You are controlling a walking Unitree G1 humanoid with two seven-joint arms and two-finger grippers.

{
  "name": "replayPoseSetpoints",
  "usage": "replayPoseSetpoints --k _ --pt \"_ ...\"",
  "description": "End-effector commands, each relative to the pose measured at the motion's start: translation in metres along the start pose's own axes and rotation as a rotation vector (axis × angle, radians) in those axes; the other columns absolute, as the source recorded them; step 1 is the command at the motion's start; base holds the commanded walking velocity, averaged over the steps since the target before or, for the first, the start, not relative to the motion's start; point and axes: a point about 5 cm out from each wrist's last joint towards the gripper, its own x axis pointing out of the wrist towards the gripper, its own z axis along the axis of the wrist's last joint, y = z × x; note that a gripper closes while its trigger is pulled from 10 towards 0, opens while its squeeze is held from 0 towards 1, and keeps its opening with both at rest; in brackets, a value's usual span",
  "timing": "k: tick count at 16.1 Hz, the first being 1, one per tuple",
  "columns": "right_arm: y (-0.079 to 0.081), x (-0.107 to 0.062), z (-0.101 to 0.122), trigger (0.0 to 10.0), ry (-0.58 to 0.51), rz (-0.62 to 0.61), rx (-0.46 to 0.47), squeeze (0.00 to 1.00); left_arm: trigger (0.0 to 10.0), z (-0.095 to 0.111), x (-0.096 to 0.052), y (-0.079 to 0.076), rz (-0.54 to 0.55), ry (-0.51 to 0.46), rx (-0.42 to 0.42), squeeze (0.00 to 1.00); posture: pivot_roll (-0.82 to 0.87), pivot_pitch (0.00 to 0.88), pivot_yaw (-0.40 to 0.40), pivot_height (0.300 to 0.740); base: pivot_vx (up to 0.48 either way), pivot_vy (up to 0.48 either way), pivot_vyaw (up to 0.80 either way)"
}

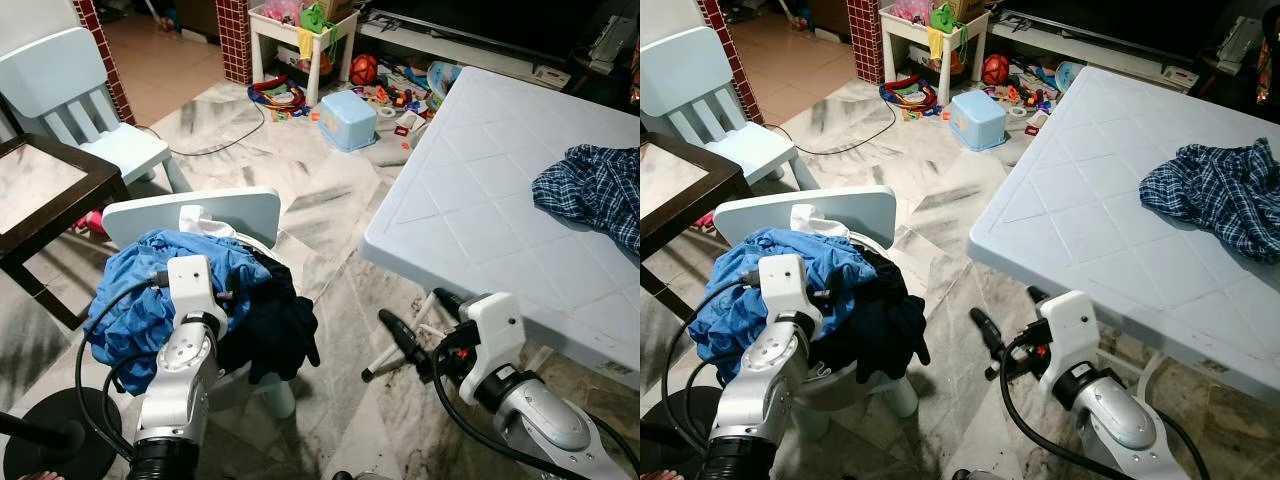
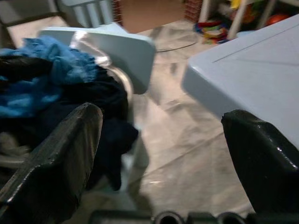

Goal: Hang hanger

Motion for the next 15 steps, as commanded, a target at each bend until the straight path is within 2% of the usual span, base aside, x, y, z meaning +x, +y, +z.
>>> replayPoseSetpoints --k 1,3,5,7,9,12,15 --pt "0.009 -0.005 0.002 10.0 0.018 0.102 0.018 0.00 0.0 -0.009 -0.002 0.003 0.018 0.036 0.006 0.00 -0.14 0.141 -0.107 0.740 0.000 0.000 0.00" --pt "0.012 -0.007 0.001 10.0 0.034 0.158 0.033 0.00 0.0 -0.011 -0.003 0.001 0.017 0.044 0.000 0.00 -0.13 0.137 -0.106 0.740 0.000 0.000 0.00" --pt "0.010 -0.006 0.000 10.0 0.041 0.154 0.010 0.00 0.0 -0.011 -0.004 0.000 0.007 0.042 0.008 0.00 -0.13 0.135 -0.106 0.740 0.000 0.000 0.00" --pt "0.010 -0.003 0.000 10.0 0.049 0.150 -0.002 0.00 0.0 -0.021 -0.006 -0.001 -0.006 0.109 0.026 0.00 -0.12 0.128 -0.105 0.740 0.000 0.000 0.00" --pt "0.010 -0.002 -0.001 10.0 0.052 0.151 -0.008 0.00 0.0 -0.024 -0.008 0.000 -0.012 0.121 0.031 0.00 -0.12 0.128 -0.105 0.740 0.000 0.000 0.00" --pt "0.010 0.000 -0.003 10.0 0.058 0.154 -0.025 0.00 0.0 -0.030 -0.018 -0.003 -0.043 0.170 0.036 0.00 -0.11 0.126 -0.108 0.740 0.000 0.000 0.00" --pt "0.010 0.004 -0.003 10.0 0.054 0.152 -0.043 0.00 0.0 -0.025 -0.030 0.001 -0.039 0.167 0.053 0.00 -0.09 0.125 -0.109 0.740 0.000 0.000 0.00"
